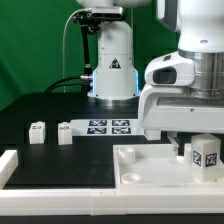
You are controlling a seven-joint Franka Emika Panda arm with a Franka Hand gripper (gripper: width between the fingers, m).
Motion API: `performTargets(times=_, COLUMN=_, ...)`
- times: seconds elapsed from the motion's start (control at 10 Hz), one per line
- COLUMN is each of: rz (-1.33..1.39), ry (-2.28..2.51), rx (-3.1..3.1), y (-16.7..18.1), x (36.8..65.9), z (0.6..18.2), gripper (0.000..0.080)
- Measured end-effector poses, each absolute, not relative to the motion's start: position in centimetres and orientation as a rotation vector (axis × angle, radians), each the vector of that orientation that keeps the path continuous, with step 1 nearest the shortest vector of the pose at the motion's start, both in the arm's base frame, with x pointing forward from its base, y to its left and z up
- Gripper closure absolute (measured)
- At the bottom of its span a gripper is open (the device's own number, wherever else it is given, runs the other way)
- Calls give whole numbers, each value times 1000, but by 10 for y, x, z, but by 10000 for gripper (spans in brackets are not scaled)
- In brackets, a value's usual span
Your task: Assemble one leg
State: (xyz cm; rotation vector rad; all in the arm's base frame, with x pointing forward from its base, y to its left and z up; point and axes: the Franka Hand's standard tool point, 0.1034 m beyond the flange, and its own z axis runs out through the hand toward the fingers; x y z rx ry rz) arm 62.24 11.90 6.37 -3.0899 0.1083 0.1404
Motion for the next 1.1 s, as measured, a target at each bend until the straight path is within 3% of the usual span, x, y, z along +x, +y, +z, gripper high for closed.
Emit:
performTargets(times=0.1, rz=136, ry=-16, rx=-3090, y=118, x=623, z=64, gripper=150)
performTargets(times=0.3, rz=135, ry=-50, rx=-3089, y=118, x=623, z=64, gripper=415)
performTargets(times=0.4, rz=135, ry=-50, rx=-3089, y=118, x=623, z=64, gripper=415)
performTargets(times=0.5, rz=135, ry=-38, rx=-3089, y=118, x=623, z=64, gripper=511)
performTargets(times=0.7, rz=137, ry=28, rx=-3089, y=118, x=623, z=64, gripper=509)
performTargets(times=1.1, rz=83, ry=1018, rx=-2902, y=117, x=625, z=63, gripper=509)
